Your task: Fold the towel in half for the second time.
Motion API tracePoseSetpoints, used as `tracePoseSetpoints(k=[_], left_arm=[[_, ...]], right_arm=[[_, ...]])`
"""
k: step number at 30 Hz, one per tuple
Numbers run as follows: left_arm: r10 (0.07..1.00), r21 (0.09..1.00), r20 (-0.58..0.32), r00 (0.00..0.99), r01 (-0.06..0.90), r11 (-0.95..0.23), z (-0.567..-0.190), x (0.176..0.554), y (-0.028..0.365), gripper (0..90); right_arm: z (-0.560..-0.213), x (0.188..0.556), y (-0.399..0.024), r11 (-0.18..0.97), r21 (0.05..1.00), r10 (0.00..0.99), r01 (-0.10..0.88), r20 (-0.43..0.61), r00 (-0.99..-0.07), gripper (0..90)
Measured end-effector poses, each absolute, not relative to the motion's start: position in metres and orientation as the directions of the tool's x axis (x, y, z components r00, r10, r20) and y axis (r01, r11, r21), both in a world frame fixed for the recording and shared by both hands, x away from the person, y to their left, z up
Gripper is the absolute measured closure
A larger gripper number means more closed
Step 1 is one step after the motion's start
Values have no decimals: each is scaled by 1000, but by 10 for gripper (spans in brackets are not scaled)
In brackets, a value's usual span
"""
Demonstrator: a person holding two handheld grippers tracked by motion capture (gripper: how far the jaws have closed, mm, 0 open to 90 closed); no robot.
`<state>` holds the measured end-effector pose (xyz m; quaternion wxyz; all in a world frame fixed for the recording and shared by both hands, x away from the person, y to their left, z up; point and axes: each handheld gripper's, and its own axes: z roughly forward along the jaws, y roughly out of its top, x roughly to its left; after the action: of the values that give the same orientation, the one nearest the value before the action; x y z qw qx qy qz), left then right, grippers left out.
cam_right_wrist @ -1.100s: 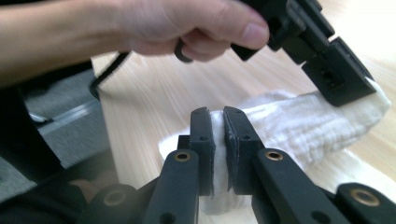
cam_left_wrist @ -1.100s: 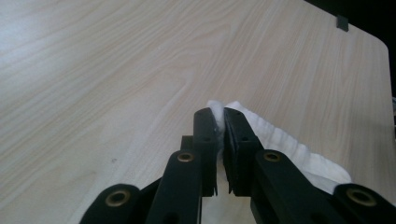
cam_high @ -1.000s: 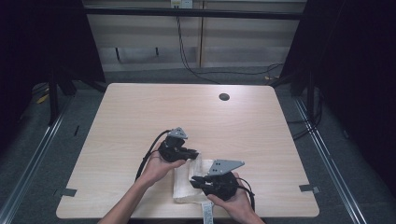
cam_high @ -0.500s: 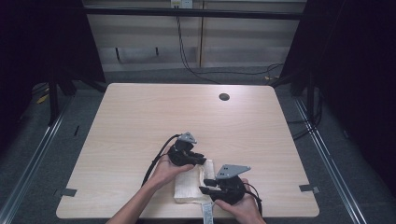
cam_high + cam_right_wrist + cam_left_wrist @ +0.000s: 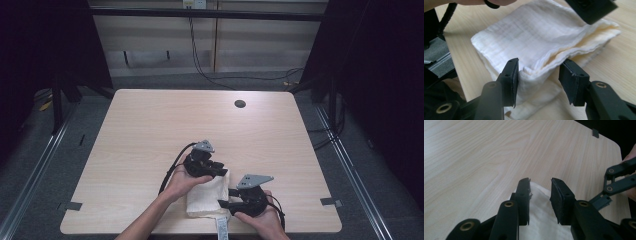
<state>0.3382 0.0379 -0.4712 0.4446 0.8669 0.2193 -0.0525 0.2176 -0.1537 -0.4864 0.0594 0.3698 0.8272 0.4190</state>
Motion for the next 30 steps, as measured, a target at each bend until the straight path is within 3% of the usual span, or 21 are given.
tracePoseSetpoints(k=[9, 20, 30], left_arm=[[353, 761, -263, 898, 418, -497, -466, 343, 46, 611], [390, 765, -228, 892, 411, -495, -449, 337, 68, 486], [420, 768, -198, 886, 406, -495, -438, 326, 93, 398]], right_arm=[[-486, 228, -165, 331, 741, 682, 585, 241, -690, 487], [-481, 230, -175, 332, 736, 731, 590, 195, -654, 363], [-465, 242, -186, 326, 778, 728, 537, 156, -668, 375]])
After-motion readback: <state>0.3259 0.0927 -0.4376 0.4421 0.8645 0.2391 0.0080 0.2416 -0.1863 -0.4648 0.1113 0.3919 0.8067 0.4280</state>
